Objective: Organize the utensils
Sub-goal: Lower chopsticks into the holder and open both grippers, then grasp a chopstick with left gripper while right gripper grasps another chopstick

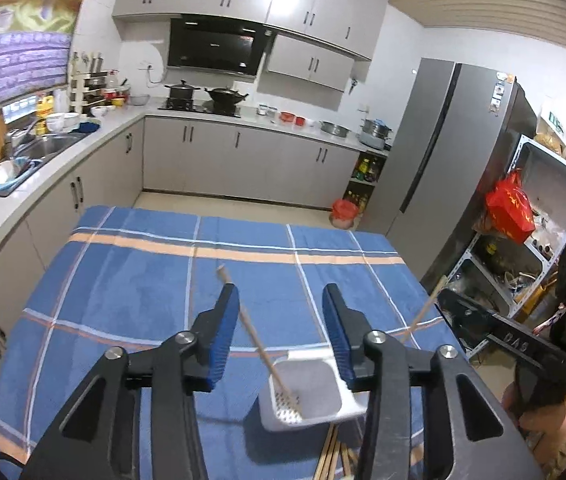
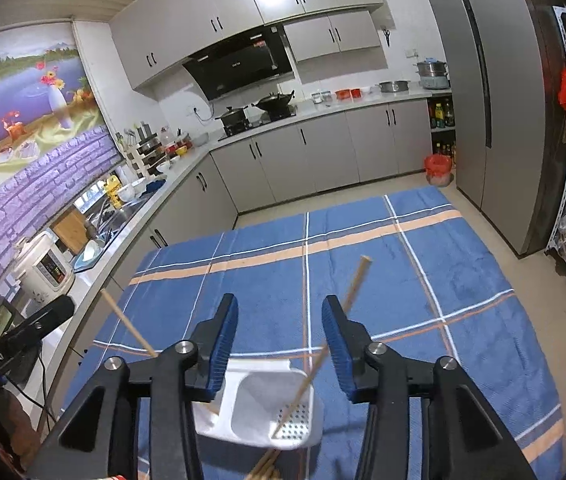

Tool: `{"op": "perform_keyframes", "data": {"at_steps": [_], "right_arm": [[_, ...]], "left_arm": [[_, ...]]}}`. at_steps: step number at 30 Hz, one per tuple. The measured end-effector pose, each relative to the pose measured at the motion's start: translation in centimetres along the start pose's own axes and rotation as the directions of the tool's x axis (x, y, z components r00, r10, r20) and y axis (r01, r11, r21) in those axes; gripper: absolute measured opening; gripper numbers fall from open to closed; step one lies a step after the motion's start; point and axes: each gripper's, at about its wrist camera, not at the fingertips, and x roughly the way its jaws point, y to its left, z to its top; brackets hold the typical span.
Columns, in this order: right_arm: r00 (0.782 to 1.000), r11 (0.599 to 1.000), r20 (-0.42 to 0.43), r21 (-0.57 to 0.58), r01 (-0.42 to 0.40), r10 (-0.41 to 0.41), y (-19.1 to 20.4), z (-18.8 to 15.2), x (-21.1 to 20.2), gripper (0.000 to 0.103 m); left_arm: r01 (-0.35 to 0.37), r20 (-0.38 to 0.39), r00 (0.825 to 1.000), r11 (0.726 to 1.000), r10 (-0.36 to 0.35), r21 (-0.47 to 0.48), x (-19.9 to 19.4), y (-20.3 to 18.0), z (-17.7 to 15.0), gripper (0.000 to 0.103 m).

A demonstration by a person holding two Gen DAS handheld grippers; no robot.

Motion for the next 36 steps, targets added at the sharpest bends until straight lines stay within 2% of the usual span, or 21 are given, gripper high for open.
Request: {"op": "perform_keyframes", "data": {"at_steps": [5,8,14,18,20,22,24,27,33,36], "right_arm": [[0.998,1.0,-0.069,0.016,0.015,-0.014,-2.4,-3.3,-2.2,0.052],[0.986,0.999,-0.162,0.019,0.043,-0.039,-4.6,-6.9,-2.9,0.052],[0.938,0.998,-0.343,0.002,0.056,-0.052,-6.9,-14.0,-4.0,0.052],[0.919,1.0,-0.392,-0.016,0.022,-0.027,-6.5,-17.2,-4.9,0.052],[0.91,0.999,-0.415,-0.042,-0.007,-0.011,-5.7,-18.7,-5.1,0.052],[0.904,0.997,-0.427,-0.071,-0.03,-0.003,-4.6,-19.9,-5.1,0.051],[0.895,0.993,-0.446,-0.104,-0.048,-0.003,-3.5,-21.1,-4.7,0.036],[0.887,0.989,-0.461,-0.14,-0.054,-0.017,-2.4,-22.2,-4.1,0.027],[0.889,0.982,-0.455,-0.183,-0.036,-0.053,-2.0,-22.7,-3.3,0.021],[0.889,0.98,-0.453,-0.198,-0.029,-0.065,-1.7,-22.5,-2.8,0.018]], "left_arm": [[-0.024,-0.071,0.997,1.0,0.024,-0.006,-2.3,0.4,-3.9,0.044],[-0.03,-0.147,0.989,1.0,0.029,-0.005,-2.3,0.6,-7.1,0.044],[0.004,-0.34,0.94,1.0,0.0,0.011,-0.8,-0.1,-14.9,0.044],[0.034,-0.405,0.914,0.999,-0.015,0.04,-0.3,-0.8,-18.6,0.044],[0.042,-0.422,0.907,0.998,-0.016,0.051,0.0,-0.9,-19.7,0.04],[0.059,-0.453,0.891,0.997,-0.027,0.057,0.6,-1.0,-20.8,0.032],[0.071,-0.473,0.88,0.996,-0.033,0.063,1.0,-1.2,-21.6,0.028],[0.076,-0.5,0.866,0.993,-0.019,0.093,1.7,-1.5,-22.7,0.018],[0.095,-0.492,0.87,0.987,-0.02,0.128,1.9,-1.8,-22.8,0.014],[0.108,-0.499,0.866,0.988,-0.038,0.112,2.3,-1.7,-22.5,0.013]]}}
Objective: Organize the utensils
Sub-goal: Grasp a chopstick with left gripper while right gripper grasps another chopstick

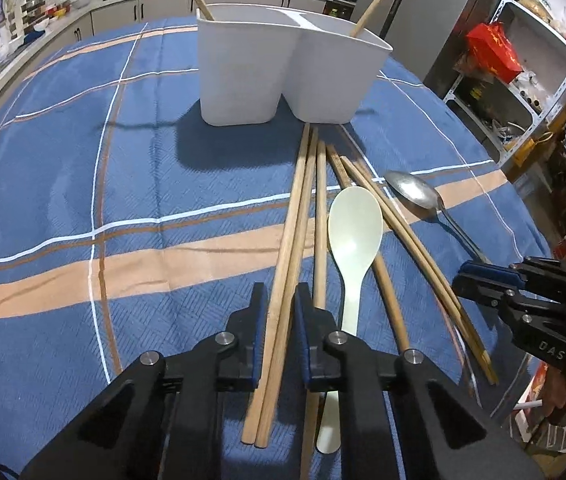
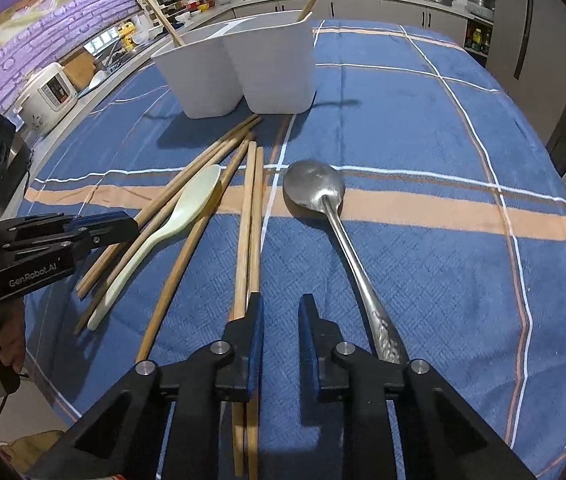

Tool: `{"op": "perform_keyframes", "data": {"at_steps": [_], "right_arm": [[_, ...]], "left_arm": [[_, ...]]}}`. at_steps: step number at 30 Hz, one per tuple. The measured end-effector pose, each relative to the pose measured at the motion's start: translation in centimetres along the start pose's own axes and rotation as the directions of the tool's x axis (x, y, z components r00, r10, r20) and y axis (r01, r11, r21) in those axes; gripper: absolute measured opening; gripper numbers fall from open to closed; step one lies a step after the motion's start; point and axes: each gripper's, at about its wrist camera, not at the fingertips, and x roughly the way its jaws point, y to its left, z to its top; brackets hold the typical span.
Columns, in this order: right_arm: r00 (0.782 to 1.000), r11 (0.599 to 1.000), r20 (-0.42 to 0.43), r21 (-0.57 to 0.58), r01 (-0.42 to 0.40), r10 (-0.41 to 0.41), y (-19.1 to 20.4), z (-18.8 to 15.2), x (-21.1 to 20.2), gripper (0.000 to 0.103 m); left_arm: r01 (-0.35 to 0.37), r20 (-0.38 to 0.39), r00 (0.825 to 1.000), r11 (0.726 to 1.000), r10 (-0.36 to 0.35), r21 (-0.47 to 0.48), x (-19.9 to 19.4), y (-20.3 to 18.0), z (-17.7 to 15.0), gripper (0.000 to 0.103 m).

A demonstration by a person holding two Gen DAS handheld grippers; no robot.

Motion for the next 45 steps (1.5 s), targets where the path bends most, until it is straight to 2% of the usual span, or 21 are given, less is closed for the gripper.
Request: {"op": "perform_keyframes", "data": {"at_steps": [3,8,14,18,20,21,23,24,29,31,34,36,41,43,45], "right_arm": [[1.0,1.0,-0.001,-0.025,0.012,-0.012,0.5,0.3,0.2,0.018],[1.0,1.0,0.002,-0.02,-0.012,0.012,0.8,1.0,0.6,0.018],[1.0,0.999,0.004,-0.037,0.018,-0.018,1.6,2.0,1.2,0.018],[0.999,0.999,0.012,-0.015,-0.043,0.043,2.2,2.1,1.0,0.018],[0.999,0.999,0.002,-0.023,-0.039,0.039,2.7,1.9,1.1,0.018],[1.0,0.999,-0.013,-0.042,-0.014,0.013,3.1,1.8,1.4,0.018],[1.0,0.998,-0.014,-0.066,0.017,-0.018,3.5,1.7,1.5,0.018],[0.999,0.997,-0.013,-0.064,0.04,-0.041,3.7,1.7,1.5,0.013],[0.999,0.997,-0.02,0.056,0.046,-0.045,1.5,0.9,0.5,0.013],[0.999,0.992,-0.021,0.116,0.038,-0.036,-0.1,0.3,0.0,0.013],[0.997,0.98,-0.016,0.184,0.075,-0.073,-2.4,-0.9,-1.2,0.013],[0.998,0.974,-0.01,0.221,0.058,-0.057,-3.4,-1.5,-1.8,0.015],[0.999,0.975,-0.002,0.22,0.042,-0.043,-3.8,-2.3,-2.3,0.017],[0.999,0.979,0.004,0.198,0.049,-0.051,-3.5,-2.6,-2.4,0.017],[0.999,0.982,0.008,0.184,0.051,-0.054,-3.2,-2.9,-2.5,0.017]], "left_arm": [[0.013,0.0,1.0,1.0,-0.013,-0.006,0.2,0.2,0.2,0.013],[0.035,-0.003,0.999,0.999,-0.035,-0.025,0.7,0.6,1.0,0.013],[0.01,-0.005,1.0,1.0,-0.01,0.008,1.2,0.1,1.8,0.013],[0.002,-0.007,1.0,1.0,-0.002,-0.008,1.2,0.1,1.9,0.013],[-0.022,-0.005,1.0,1.0,0.022,-0.008,0.9,0.0,1.6,0.01],[-0.041,-0.005,0.999,0.999,0.041,-0.014,0.6,0.2,1.5,0.0],[-0.063,-0.021,0.998,0.997,0.062,-0.044,0.3,0.8,1.0,0.0],[-0.071,-0.029,0.997,0.996,0.07,-0.059,0.2,1.2,0.7,0.0],[-0.08,-0.023,0.997,0.991,0.079,-0.103,-1.3,2.4,-1.0,0.0],[-0.067,-0.019,0.998,0.992,0.065,-0.109,-1.8,2.6,-1.5,0.0],[-0.032,0.022,0.999,0.993,0.035,-0.114,-2.6,2.6,-1.5,0.0],[-0.005,0.042,0.999,0.994,0.01,-0.11,-2.7,2.5,-1.1,0.0],[0.056,0.041,0.998,0.997,-0.054,-0.057,-0.9,0.8,0.4,0.0],[0.053,0.014,0.999,0.998,-0.052,-0.041,0.4,0.2,0.9,0.0],[0.041,0.018,0.999,0.999,-0.041,-0.026,0.9,-0.2,1.5,0.0]]}}
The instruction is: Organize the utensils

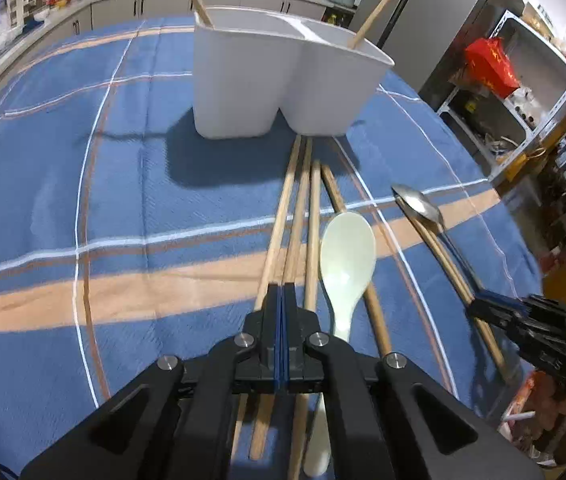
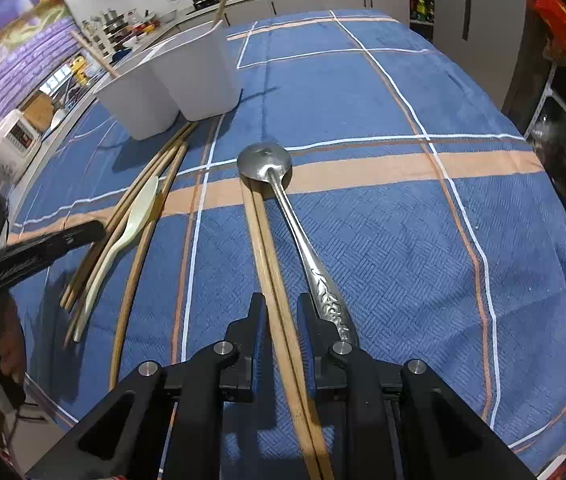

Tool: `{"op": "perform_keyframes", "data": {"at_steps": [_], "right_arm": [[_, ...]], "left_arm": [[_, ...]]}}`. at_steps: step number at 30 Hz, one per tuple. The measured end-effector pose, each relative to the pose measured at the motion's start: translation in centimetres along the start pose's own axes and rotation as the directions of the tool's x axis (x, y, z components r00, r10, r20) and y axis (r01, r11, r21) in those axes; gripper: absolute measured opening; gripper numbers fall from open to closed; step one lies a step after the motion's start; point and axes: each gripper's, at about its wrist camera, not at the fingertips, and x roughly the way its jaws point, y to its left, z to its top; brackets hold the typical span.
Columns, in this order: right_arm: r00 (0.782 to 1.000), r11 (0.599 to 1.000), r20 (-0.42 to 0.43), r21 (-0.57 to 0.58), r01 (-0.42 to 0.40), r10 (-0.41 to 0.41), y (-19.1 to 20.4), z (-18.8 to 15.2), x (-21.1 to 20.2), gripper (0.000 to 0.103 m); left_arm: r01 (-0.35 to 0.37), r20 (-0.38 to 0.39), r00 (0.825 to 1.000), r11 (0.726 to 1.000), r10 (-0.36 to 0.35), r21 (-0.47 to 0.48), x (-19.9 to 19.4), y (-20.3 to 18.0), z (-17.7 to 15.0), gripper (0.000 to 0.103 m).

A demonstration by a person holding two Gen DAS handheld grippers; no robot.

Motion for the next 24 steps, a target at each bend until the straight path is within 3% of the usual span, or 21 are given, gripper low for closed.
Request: {"op": "perform_keyframes", "data": {"at_steps": [5,10,13,16,18,20,22,24], "right_arm": [[1.0,1.0,0.003,-0.017,0.006,-0.006,0.2,-0.1,0.1,0.017],[1.0,0.999,-0.01,-0.032,0.009,-0.009,0.6,0.5,0.4,0.016],[0.998,0.998,-0.031,-0.026,-0.057,0.056,0.8,0.5,0.6,0.012],[0.988,0.989,-0.063,-0.026,-0.143,0.141,1.4,0.1,0.7,0.011],[0.962,0.968,-0.109,-0.013,-0.252,0.249,1.9,-0.3,1.1,0.007],[0.946,0.953,-0.137,-0.027,-0.3,0.294,2.4,-0.7,1.2,0.007],[0.965,0.969,-0.117,-0.055,-0.241,0.233,2.4,-0.6,1.0,0.007],[0.99,0.989,-0.073,-0.081,-0.123,0.117,2.2,-0.3,0.5,0.017]], "left_arm": [[-0.038,-0.002,0.999,0.998,0.038,0.042,0.3,-0.7,0.4,0.0],[-0.141,-0.02,0.99,0.989,0.142,0.041,0.9,-0.8,0.6,0.0],[-0.193,-0.018,0.981,0.981,0.193,0.038,0.0,-0.9,0.1,0.0],[-0.186,-0.021,0.982,0.982,0.186,-0.018,-1.1,0.3,-0.8,0.0],[-0.163,-0.027,0.987,0.984,0.161,-0.066,-2.0,1.4,-1.7,0.0],[-0.151,-0.034,0.988,0.984,0.148,-0.094,-2.8,2.2,-2.7,0.0],[-0.149,-0.038,0.989,0.984,0.146,-0.101,-3.2,2.6,-3.2,0.0],[-0.155,-0.028,0.988,0.983,0.153,-0.101,-3.8,2.7,-3.5,0.0]]}}
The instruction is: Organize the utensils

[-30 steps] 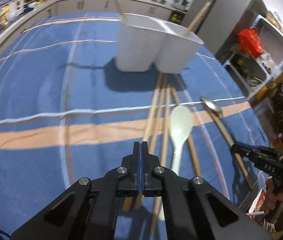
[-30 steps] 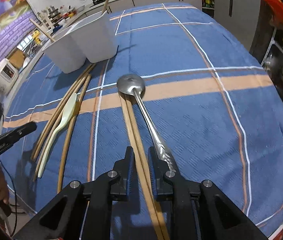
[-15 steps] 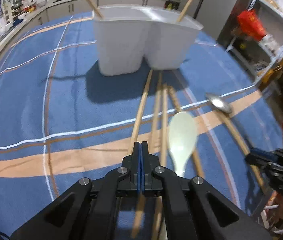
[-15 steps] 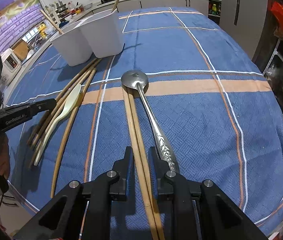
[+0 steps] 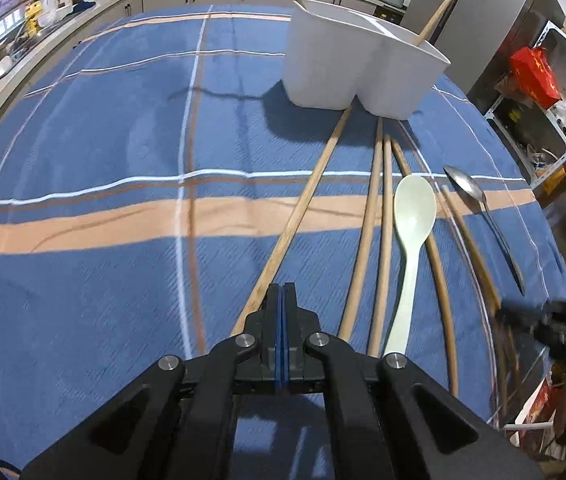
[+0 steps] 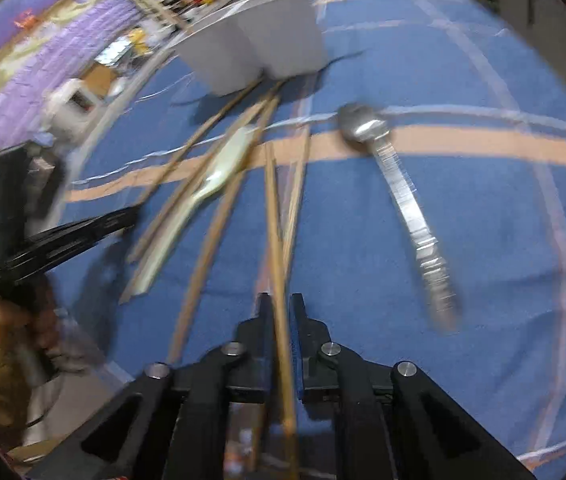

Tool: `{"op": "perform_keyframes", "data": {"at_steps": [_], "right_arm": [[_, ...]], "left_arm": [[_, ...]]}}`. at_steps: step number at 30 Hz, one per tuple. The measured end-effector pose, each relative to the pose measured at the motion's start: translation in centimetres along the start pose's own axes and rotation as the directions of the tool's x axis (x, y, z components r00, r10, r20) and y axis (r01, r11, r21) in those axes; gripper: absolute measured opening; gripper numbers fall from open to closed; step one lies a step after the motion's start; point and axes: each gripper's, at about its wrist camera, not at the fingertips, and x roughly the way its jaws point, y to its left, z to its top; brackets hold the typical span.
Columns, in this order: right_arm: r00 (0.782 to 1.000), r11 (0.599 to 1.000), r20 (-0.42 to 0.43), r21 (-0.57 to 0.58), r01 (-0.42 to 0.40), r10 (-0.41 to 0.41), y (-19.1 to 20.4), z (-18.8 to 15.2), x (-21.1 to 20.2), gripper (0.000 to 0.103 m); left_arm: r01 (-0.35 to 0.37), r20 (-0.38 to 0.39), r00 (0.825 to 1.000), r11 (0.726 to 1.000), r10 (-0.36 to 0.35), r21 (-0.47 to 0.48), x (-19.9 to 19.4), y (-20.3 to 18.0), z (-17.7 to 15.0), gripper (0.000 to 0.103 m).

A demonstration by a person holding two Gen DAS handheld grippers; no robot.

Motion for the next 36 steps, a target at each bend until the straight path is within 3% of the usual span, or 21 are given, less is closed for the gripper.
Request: {"op": "perform_keyframes", "data": {"at_steps": [2,6,12,17,19,21,27,29,32,36], "right_arm": [[0.997,0.997,0.01,0.0,0.076,-0.076,-0.6,0.3,-0.2,0.017],[0.999,0.998,0.009,0.036,0.051,-0.051,-1.6,0.5,-0.4,0.017],[0.994,0.994,0.019,-0.021,0.111,-0.11,-0.4,0.4,-0.1,0.017],[0.994,0.994,0.021,-0.017,0.107,-0.106,-0.7,0.5,0.0,0.017],[0.994,0.994,0.025,-0.015,0.107,-0.106,-0.8,0.5,-0.1,0.017],[0.994,0.994,0.028,-0.015,0.109,-0.109,-0.7,0.5,0.0,0.017],[0.993,0.993,0.02,-0.014,0.119,-0.119,-0.6,0.7,0.0,0.017],[0.992,0.991,0.004,-0.03,0.127,-0.127,-0.3,1.1,0.2,0.017],[0.993,0.993,-0.011,-0.026,0.116,-0.116,-0.3,1.7,0.6,0.007],[0.997,0.997,-0.018,0.005,0.076,-0.076,-0.8,1.6,0.5,0.006]], "left_arm": [[0.005,0.023,1.0,1.0,-0.005,0.009,-0.5,-0.1,-0.4,0.0],[-0.009,0.065,0.998,0.999,0.007,0.042,-1.0,-0.3,0.2,0.0],[-0.057,0.081,0.996,0.989,0.047,0.134,1.0,-1.6,2.6,0.002],[-0.026,0.065,0.998,0.981,0.013,0.194,2.3,-2.2,4.0,0.013],[0.005,0.066,0.998,0.977,-0.019,0.211,2.4,-2.5,4.5,0.024],[0.004,0.061,0.998,0.973,-0.018,0.232,2.9,-2.9,5.0,0.029],[-0.009,0.012,1.0,0.964,0.006,0.267,5.1,-3.8,6.2,0.028],[-0.034,0.013,0.999,0.964,0.031,0.264,5.0,-4.1,6.5,0.008],[-0.029,-0.004,1.0,0.974,0.03,0.223,4.9,-4.3,6.8,0.008],[-0.007,-0.03,0.999,0.986,0.012,0.164,4.0,-4.1,5.5,0.006]]}}
